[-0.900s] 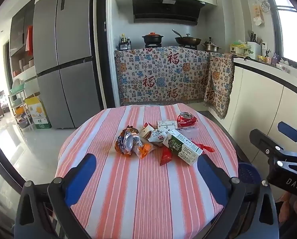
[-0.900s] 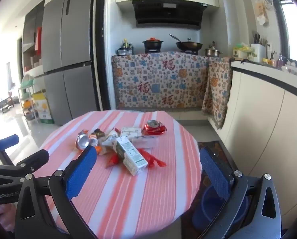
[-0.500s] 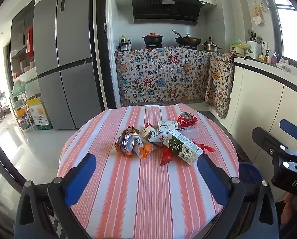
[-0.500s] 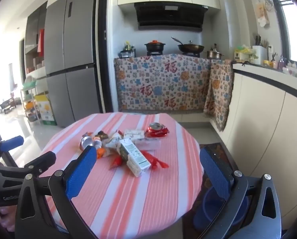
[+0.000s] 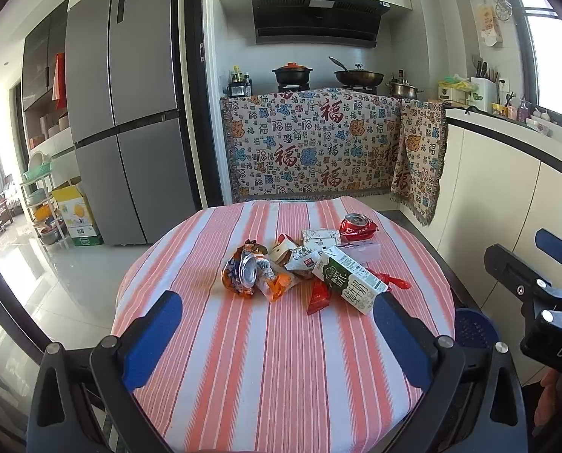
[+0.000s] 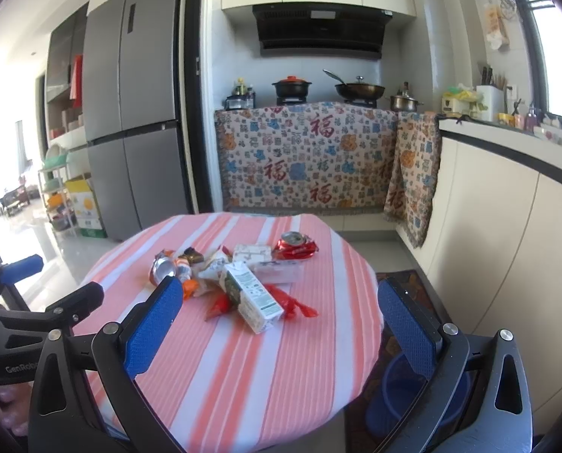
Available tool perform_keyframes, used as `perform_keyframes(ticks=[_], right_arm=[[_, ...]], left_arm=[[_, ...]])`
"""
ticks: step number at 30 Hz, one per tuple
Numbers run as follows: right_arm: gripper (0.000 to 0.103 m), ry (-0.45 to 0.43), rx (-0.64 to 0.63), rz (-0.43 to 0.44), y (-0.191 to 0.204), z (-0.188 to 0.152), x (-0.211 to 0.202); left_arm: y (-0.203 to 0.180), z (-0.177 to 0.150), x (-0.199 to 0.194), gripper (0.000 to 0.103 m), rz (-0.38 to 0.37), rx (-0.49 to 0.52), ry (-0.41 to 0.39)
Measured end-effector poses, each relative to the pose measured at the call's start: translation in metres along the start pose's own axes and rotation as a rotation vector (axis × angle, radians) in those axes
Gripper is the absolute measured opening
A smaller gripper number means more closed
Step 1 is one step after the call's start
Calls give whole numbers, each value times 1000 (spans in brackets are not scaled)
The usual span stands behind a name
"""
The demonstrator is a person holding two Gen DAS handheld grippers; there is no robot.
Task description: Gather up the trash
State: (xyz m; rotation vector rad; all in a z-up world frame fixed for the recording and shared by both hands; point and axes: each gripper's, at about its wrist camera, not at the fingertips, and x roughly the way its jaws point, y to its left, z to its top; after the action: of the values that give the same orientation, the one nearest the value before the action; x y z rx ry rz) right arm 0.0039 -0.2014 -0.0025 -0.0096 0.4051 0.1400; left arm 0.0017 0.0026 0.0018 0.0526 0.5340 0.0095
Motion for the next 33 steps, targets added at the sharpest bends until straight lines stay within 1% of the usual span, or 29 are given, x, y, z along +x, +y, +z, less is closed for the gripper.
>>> perform_keyframes(ticks=[33], right_arm=[[103,8,-1,3,-5,-7,1]], left_arm=[[-11,-7,5,103,7,14,12]])
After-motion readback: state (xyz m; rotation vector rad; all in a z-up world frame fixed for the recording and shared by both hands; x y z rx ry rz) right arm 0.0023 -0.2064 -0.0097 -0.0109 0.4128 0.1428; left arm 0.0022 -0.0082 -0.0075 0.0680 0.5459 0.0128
